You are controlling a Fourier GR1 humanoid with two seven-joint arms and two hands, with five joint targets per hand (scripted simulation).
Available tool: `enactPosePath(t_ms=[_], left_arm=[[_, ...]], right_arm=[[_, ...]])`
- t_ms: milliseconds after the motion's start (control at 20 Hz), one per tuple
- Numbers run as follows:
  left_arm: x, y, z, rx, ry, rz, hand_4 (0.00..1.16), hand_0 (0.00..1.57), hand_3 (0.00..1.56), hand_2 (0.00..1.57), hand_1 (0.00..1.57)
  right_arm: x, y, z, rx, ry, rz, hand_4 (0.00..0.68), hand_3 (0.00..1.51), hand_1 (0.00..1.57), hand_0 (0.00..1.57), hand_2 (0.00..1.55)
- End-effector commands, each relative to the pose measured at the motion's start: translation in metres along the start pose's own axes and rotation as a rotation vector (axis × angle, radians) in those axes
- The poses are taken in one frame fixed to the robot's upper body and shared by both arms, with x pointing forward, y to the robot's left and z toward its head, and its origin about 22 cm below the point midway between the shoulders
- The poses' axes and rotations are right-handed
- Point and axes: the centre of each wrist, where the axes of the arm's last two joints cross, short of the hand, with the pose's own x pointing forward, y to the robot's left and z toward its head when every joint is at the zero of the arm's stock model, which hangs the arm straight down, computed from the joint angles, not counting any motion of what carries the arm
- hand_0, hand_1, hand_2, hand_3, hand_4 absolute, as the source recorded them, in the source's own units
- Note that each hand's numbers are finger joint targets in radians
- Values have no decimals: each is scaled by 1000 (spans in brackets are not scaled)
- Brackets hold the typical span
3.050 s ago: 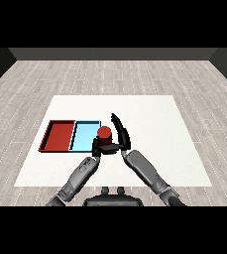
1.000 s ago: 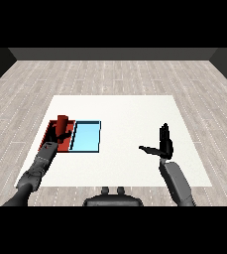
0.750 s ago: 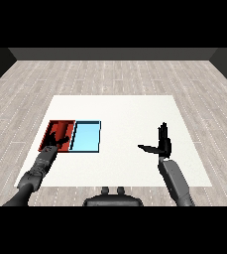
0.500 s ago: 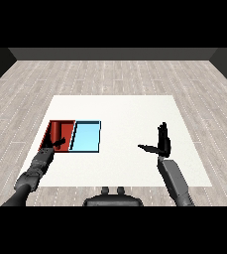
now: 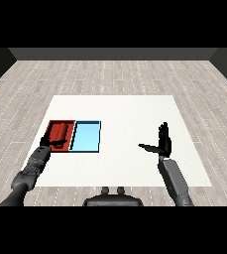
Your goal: Pick the red can and put it in the red box
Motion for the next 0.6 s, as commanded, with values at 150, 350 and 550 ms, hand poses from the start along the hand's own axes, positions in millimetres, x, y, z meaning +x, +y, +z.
enactPosePath(t_ms=[150, 350, 550], left_arm=[[31, 4, -2, 37, -291, 240, 0, 0, 0, 0, 0], [41, 19, -4, -70, -499, 408, 0, 670, 0, 381, 670], [52, -18, 15, -191, -641, 522, 0, 0, 0, 0, 0]], right_arm=[[5, -4, 3, 25, -36, -22, 0, 0, 0, 0, 0], [6, 2, 6, 60, -64, -75, 0, 0, 0, 0, 0], [6, 8, 8, 112, -67, -70, 0, 0, 0, 0, 0]])
